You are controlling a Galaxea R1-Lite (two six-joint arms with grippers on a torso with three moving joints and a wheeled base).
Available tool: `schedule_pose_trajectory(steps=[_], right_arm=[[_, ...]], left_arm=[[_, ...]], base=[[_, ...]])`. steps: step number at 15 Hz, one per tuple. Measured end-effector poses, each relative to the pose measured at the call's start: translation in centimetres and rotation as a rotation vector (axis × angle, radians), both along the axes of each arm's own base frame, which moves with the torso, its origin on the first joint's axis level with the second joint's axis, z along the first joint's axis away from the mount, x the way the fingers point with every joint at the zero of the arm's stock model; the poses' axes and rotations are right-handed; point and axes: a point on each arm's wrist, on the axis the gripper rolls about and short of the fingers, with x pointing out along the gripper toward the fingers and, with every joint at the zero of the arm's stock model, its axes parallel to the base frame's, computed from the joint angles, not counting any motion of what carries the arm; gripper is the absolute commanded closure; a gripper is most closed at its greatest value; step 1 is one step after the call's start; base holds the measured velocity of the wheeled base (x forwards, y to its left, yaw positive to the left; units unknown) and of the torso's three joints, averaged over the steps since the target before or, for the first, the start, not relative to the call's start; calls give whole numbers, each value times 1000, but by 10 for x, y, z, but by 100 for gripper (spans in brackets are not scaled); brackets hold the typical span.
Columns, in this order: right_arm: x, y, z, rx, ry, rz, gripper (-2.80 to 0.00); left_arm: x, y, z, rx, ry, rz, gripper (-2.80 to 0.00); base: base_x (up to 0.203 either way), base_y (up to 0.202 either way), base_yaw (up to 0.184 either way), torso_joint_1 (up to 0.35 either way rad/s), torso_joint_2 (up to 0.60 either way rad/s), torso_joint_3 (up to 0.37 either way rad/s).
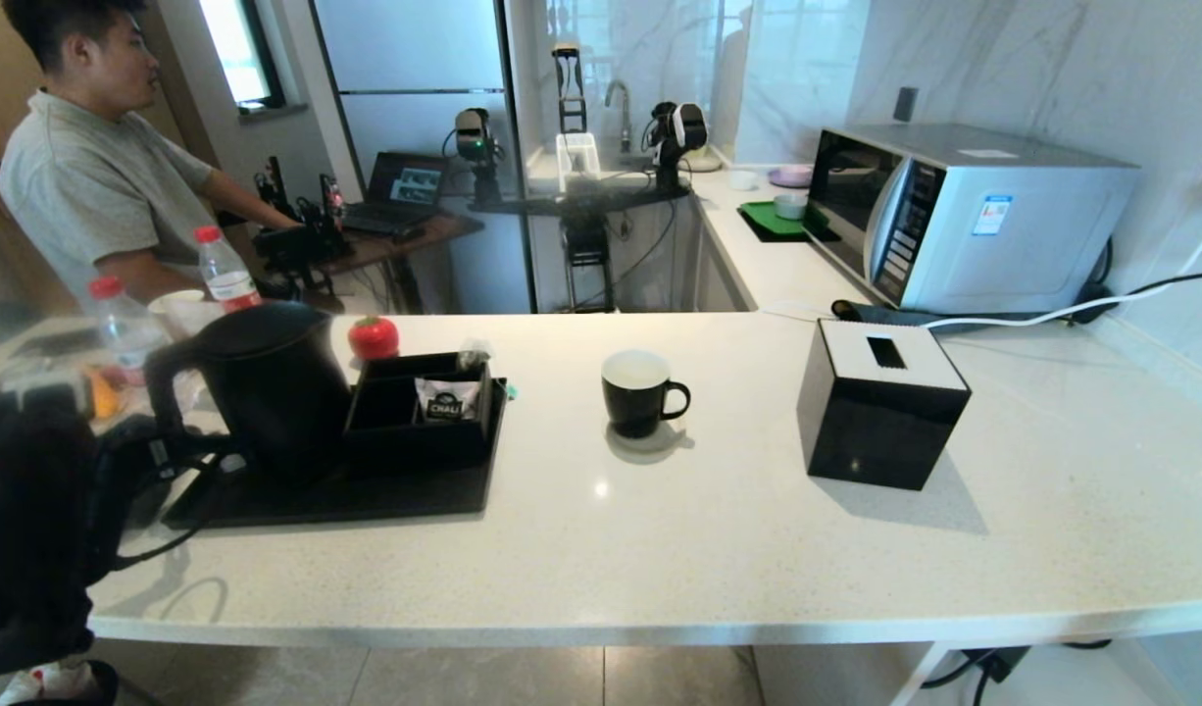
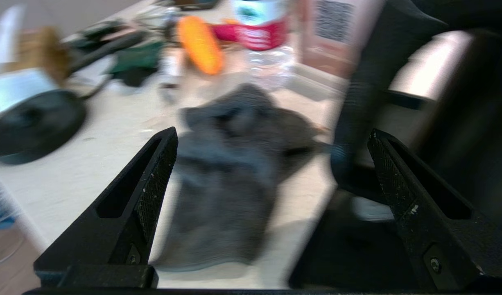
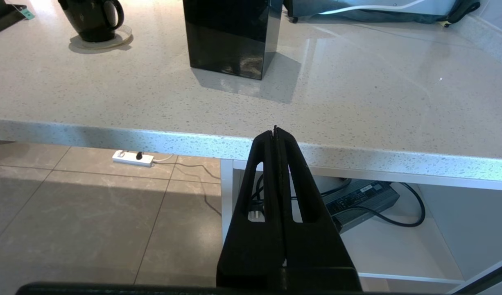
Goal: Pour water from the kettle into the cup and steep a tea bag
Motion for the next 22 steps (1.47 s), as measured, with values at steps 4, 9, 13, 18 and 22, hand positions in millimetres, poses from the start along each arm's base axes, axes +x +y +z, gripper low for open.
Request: schedule_pose_trajectory(steps=[4,9,13,18,22], right_arm=[[0,0,0,0,0,0,0],[0,0,0,0,0,0,0],[0,0,0,0,0,0,0],[0,0,0,0,0,0,0],[0,0,0,0,0,0,0]], left_arm=[[11,-3,-3,2,-6,-22,-280],[20,-3,-3,8,-28,-30,-280],[35,3,0,15,-76,-40,-280],[46,8,-2,10,-98,-97,-280],[53,12,1,14,-133,-109,-280]], base=[[0,0,0,0,0,0],[0,0,0,0,0,0],[0,0,0,0,0,0],[0,0,0,0,0,0],[0,0,0,0,0,0]])
